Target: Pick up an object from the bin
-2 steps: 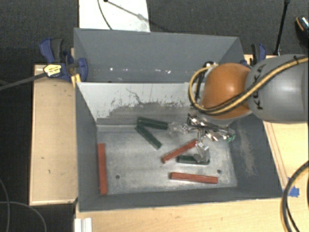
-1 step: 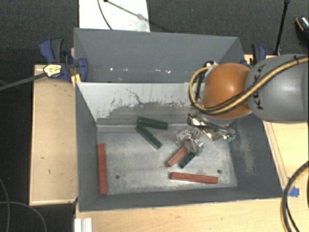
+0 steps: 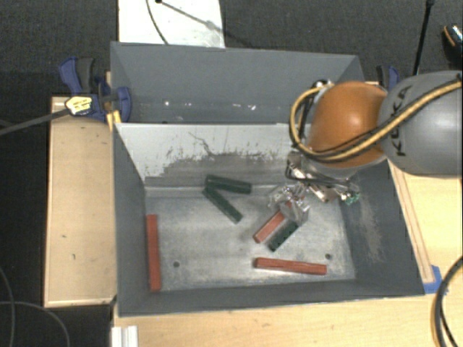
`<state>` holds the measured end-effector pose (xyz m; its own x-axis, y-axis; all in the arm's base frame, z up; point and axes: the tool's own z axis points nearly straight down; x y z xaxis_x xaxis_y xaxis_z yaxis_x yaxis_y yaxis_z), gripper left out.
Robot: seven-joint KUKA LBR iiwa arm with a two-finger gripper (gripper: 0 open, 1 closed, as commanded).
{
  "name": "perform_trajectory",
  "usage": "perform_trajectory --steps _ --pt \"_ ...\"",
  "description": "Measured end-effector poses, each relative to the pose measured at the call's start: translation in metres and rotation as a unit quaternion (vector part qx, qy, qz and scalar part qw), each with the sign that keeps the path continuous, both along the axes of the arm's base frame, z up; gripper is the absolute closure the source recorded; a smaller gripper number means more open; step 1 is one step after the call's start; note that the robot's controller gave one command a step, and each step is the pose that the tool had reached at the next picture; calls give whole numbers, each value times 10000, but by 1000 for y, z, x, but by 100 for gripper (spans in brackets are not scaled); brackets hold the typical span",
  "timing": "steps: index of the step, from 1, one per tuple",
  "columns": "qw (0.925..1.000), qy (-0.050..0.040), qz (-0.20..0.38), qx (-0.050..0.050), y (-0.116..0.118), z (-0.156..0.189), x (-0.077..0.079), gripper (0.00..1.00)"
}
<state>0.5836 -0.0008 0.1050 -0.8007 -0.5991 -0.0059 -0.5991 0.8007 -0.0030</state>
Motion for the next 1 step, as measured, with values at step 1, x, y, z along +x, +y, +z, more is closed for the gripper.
perform_trajectory --steps 1 --pt "10000 1 -16 5 1 1 1 100"
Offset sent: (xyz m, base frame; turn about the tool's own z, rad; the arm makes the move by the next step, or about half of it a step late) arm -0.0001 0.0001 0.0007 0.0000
